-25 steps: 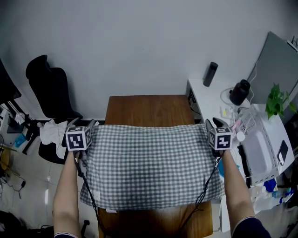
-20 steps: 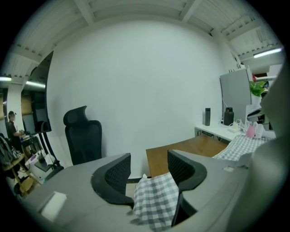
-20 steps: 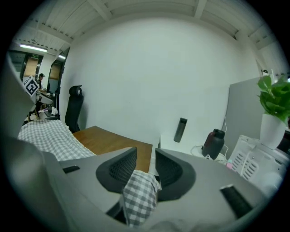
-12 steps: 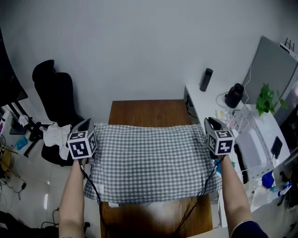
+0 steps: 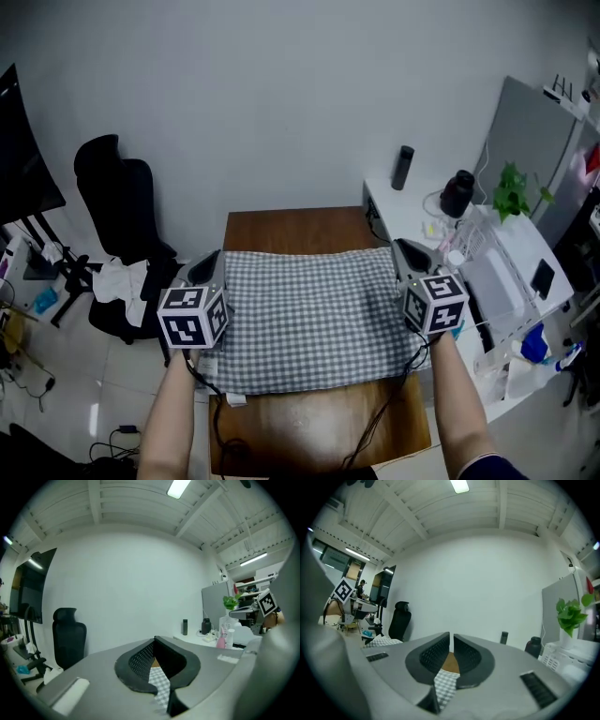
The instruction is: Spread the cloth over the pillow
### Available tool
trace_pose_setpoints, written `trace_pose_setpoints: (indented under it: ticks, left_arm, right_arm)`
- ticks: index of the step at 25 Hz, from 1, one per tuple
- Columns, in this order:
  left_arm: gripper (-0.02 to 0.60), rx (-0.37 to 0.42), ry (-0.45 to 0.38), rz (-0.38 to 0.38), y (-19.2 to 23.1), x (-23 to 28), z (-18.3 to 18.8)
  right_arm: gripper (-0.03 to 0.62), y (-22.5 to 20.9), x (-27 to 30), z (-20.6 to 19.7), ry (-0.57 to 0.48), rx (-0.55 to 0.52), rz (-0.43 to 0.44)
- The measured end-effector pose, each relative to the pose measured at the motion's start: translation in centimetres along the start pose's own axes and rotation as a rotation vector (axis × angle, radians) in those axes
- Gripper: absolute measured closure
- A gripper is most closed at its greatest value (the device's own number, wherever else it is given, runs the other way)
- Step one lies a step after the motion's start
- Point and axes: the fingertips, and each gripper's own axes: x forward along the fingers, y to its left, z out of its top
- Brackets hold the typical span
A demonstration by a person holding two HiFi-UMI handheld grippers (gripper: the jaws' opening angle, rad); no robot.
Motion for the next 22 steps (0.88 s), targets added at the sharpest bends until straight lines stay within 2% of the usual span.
trace_pose_setpoints:
  ticks: [4, 10, 13, 17, 22]
  left_arm:
    - [0.578, 0.025, -0.018, -0.054, -3.7, -2.9, 0.4]
    - [0.578, -0.006, -0.015, -0.123, -9.5, -6.8, 0.1]
    - [0.578, -0.019, -0.04, -0.15, -12.5, -8.8, 0.8]
    - [0.578, -0.015, -0.07, -0.183, -16.2, -11.5, 1.8]
    - [0.578, -0.012, -0.083, -0.18, -19.3, -15.1, 1.3]
  right_arm:
    - [0.57, 3.3, -3.1, 1.3, -0.046, 0.021, 0.055]
    - [0.586, 6.0, -8.4, 3.1, -0.101, 0.013, 0.112]
    - [0.586, 7.4, -11.3, 3.8, -0.122, 0.021, 0.162]
    - [0.586, 9.0, -15.2, 3.9, -0.11, 0.035, 0.214]
    - [0.583, 11.1, -18.9, 2.7, -0.078, 0.063, 0.273]
